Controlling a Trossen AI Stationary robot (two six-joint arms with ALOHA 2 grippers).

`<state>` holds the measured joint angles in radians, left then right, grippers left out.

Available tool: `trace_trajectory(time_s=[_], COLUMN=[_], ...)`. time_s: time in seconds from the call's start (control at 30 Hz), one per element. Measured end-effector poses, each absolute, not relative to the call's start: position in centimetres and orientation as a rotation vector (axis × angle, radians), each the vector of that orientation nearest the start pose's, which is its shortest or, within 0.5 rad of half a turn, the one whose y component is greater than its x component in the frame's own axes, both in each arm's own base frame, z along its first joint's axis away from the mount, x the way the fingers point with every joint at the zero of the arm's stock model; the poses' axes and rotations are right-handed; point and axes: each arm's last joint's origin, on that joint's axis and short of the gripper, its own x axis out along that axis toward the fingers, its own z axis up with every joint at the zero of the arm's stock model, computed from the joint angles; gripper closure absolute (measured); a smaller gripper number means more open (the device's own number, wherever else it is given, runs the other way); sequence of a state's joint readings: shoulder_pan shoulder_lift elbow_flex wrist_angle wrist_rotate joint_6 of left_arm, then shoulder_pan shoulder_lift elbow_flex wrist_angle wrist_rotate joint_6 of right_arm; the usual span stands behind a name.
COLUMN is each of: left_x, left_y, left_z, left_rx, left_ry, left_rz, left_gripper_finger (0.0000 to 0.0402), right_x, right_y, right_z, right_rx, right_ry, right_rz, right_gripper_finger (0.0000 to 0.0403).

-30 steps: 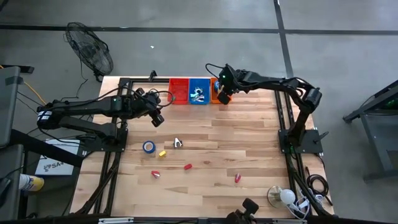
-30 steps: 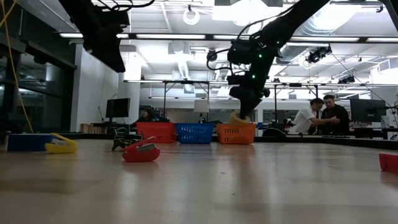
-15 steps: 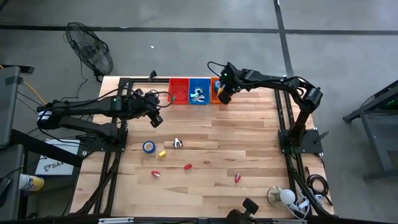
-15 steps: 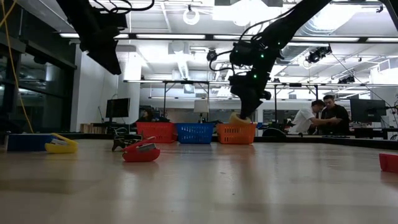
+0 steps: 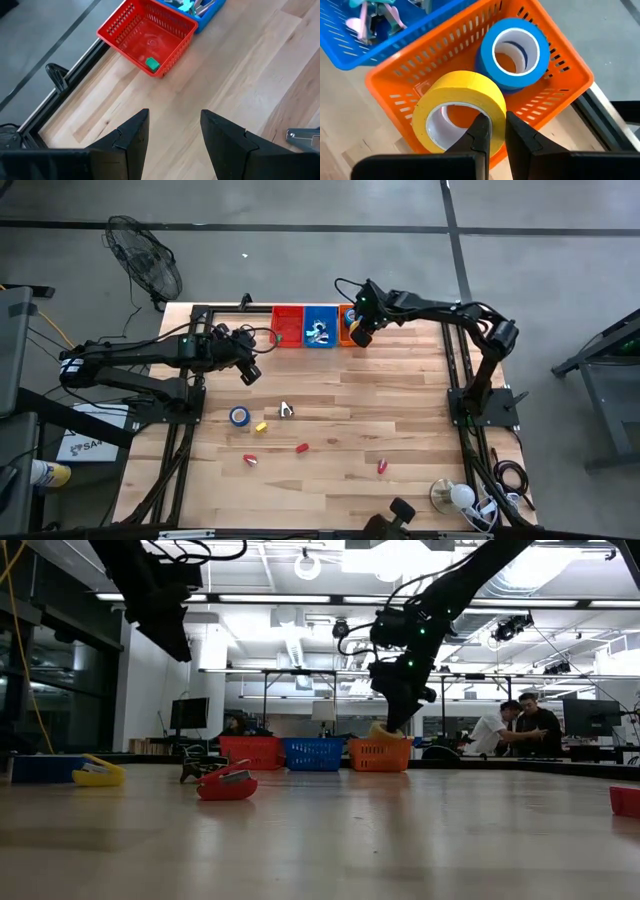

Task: Pick and place Stapler, Stapler remover, tape
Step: Put the yellow tape into the orange bin, then put the blue tape into the orange bin

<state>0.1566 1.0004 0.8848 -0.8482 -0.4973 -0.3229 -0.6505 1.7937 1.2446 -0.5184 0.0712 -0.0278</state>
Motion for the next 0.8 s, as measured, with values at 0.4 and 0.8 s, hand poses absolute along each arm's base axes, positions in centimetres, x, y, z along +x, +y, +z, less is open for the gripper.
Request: trace_trajectory(time_s=[0.4,0.8], left_x=[17.7,17.6], left_y=[4.2,4.2], left_z=[28.1,28.0], left_rx=[-0.119,-0.119], left_ry=[0.857,0.858], left_rz=[0.749,0.747], left_gripper_finger=[0.0227,0.0227], right_x=[29.1,29.0], right_y=[-23.4,-23.6], right_z=[17.9,17.8], right_rx=[0.335,0.291], right_ry=[1.087,1.097], right_rz=[-0.618,-0.645], right_gripper_finger=[0.0375,0.0303])
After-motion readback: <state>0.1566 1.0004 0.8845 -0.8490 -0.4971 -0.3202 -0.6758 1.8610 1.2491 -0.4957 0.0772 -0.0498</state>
